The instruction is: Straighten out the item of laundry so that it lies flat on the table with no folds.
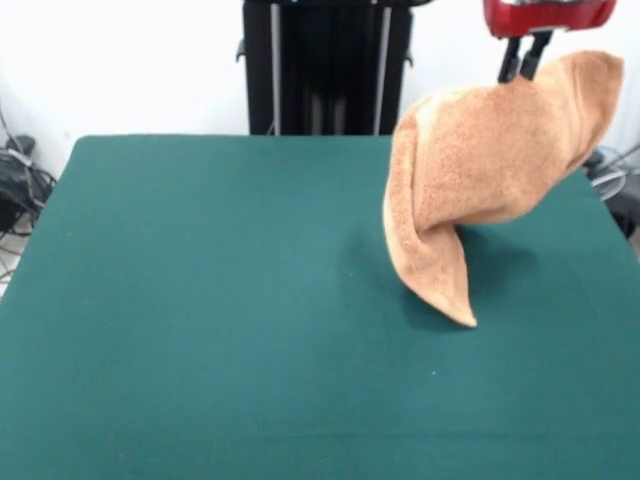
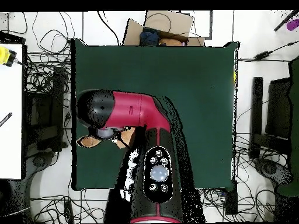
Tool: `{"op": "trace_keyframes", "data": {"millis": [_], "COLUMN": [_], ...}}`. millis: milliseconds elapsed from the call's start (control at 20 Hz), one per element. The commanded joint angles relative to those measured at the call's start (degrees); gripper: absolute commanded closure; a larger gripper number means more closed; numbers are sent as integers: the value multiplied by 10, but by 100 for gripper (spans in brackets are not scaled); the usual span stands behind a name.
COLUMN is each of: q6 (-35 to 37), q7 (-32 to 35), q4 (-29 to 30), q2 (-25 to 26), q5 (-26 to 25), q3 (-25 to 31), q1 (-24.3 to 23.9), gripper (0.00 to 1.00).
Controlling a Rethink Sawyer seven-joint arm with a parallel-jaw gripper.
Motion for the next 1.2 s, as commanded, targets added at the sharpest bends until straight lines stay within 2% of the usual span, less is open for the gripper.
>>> {"op": "trace_keyframes", "data": {"millis": [50, 350, 650, 700, 900, 950, 1050, 1200], "q6": [95, 121, 252, 253, 186, 180, 168, 135], "q7": [83, 78, 102, 100, 46, 58, 122, 220], "q4": [-69, -83, -228, -236, -176, -167, -160, -104], "q2": [16, 17, 63, 63, 46, 37, 28, -8], "q5": [-27, -14, -52, -58, -27, -32, -32, -4], "q3": [11, 15, 19, 16, 27, 19, 3, -24], "q1": [-7, -19, 3, 5, -29, -19, 20, 71], "gripper": [100, 100, 100, 100, 100, 100, 100, 100]}}
